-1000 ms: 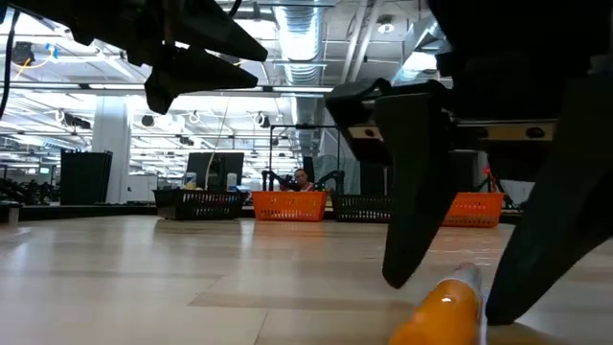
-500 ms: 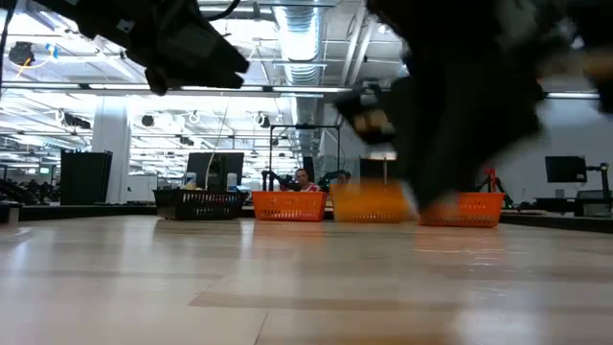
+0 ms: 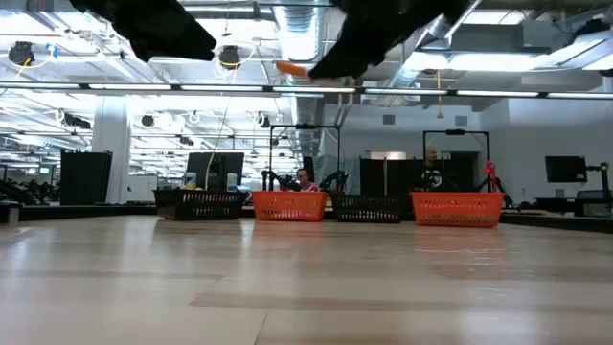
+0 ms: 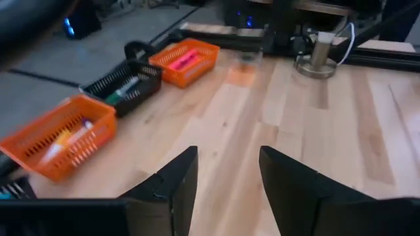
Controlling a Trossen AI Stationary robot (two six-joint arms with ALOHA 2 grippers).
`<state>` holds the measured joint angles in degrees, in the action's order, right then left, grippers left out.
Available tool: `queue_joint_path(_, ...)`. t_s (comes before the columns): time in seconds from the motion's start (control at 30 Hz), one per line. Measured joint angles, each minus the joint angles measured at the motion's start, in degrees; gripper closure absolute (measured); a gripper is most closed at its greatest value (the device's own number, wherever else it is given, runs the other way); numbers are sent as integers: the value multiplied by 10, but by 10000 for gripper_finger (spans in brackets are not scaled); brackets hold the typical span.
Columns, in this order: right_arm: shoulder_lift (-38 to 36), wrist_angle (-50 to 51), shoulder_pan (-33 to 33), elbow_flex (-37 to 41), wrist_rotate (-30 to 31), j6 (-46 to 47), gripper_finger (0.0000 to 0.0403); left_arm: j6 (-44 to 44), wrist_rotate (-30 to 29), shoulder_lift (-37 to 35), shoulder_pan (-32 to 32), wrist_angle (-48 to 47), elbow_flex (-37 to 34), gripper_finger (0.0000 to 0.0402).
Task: Pick & Place Markers
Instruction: Put the small orange highlighter into the left orange bin
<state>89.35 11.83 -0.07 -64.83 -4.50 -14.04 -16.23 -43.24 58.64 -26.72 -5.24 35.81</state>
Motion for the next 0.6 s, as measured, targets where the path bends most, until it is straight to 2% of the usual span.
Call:
queue_joint_path(0.13,18,0,-106,-48,-17,6,380,65,19,-16,20,1,0,238)
queue_joint_path(0.27,87,13,-181,-123,-45,10,370,118,132,-21,72,-4,0,238)
queue_joint_path(0.33,137,31,-207,-179,-54,9,369,138,161,-21,106,-11,0,238)
queue_joint_path(0.47,237,84,-243,-283,-63,-7,377,172,179,-21,172,-46,0,238)
queue_joint_path(0.6,306,113,-270,-357,-59,-29,376,195,228,-20,230,-66,0,238)
